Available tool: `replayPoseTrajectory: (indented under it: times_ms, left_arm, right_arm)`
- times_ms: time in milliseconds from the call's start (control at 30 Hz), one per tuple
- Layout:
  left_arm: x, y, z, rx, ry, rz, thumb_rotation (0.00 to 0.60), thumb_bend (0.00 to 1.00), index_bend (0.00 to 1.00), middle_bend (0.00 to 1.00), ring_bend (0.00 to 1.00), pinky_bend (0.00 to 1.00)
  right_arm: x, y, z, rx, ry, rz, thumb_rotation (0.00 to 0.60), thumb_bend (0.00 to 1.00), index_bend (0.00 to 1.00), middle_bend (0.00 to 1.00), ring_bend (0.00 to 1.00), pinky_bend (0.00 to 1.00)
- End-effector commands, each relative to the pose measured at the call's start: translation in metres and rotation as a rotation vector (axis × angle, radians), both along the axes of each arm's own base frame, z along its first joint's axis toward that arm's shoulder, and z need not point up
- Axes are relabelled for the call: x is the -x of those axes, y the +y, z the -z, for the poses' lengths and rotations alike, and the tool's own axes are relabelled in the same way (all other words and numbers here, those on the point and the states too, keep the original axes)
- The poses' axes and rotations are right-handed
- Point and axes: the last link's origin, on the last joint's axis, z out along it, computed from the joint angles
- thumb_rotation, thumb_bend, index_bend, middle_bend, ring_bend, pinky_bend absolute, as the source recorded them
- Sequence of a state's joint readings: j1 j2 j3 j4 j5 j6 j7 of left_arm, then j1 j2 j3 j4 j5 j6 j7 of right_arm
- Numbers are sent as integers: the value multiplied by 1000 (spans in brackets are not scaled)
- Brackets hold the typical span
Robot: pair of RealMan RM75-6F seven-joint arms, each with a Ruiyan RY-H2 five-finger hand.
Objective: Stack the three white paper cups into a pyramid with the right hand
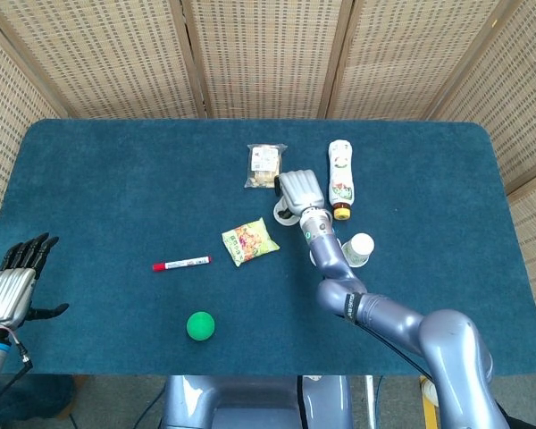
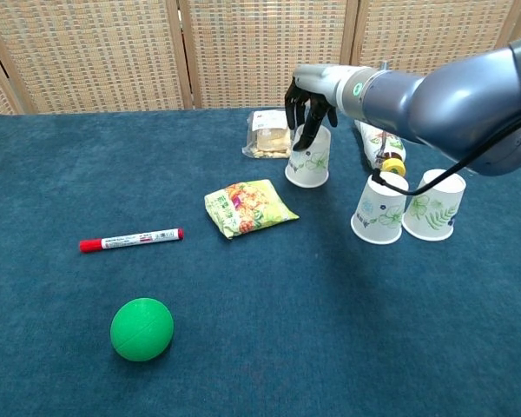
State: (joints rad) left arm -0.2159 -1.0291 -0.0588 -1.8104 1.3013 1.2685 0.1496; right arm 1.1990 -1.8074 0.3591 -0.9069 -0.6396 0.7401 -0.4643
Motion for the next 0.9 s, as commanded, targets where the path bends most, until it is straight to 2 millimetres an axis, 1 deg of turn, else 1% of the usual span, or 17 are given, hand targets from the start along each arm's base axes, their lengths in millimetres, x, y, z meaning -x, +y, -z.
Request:
replayPoseTrajectory:
  times_ms: [33,67,100,233,300,400,500,600,700,900]
  left_arm:
    - [-1,-2,-1,0,-4,6,600,0,0,0,0,0]
    - [-1,-2,-1,0,-6,8,600,0,0,0,0,0]
    - [-2,-3,-2,0,-7,15,600,0,0,0,0,0]
    - [-4,-6,-2,4,-12,33,600,0,0,0,0,0]
    - [-5,-8,-2,9,-13,42,600,0,0,0,0,0]
    - [-6,-10,-2,14,-15,54,600,0,0,0,0,0]
    - [-9,-14,-2,19,-18,70,600,0,0,0,0,0]
    - [-9,-16,-3,20,-19,78,600,0,0,0,0,0]
    - [-11,-21,-3,26,-24,89,600,0,0,0,0,0]
    - [-14,-25,-4,20,-30,106,600,0,0,0,0,0]
  right_arm:
    - [-8,5,-18,27,-23,-42,600,350,552,563,508,644]
    - [-10,7,-23,32,-24,-54,600,355,553,563,508,645]
    - [-16,11,-32,44,-31,-78,600,359,554,563,508,646]
    - [-25,29,-58,63,-29,-133,600,368,555,563,509,650]
    - [-27,40,-73,69,-17,-152,600,368,555,563,509,650]
    - [-25,54,-88,70,5,-162,600,367,555,563,509,650]
    - [-16,70,-106,72,52,-173,600,373,555,563,511,652]
    - [-7,80,-115,71,72,-165,600,379,554,563,512,653]
    - [8,90,-125,68,97,-141,600,380,554,563,512,653]
    - [32,99,-130,31,149,-87,600,380,552,563,515,659]
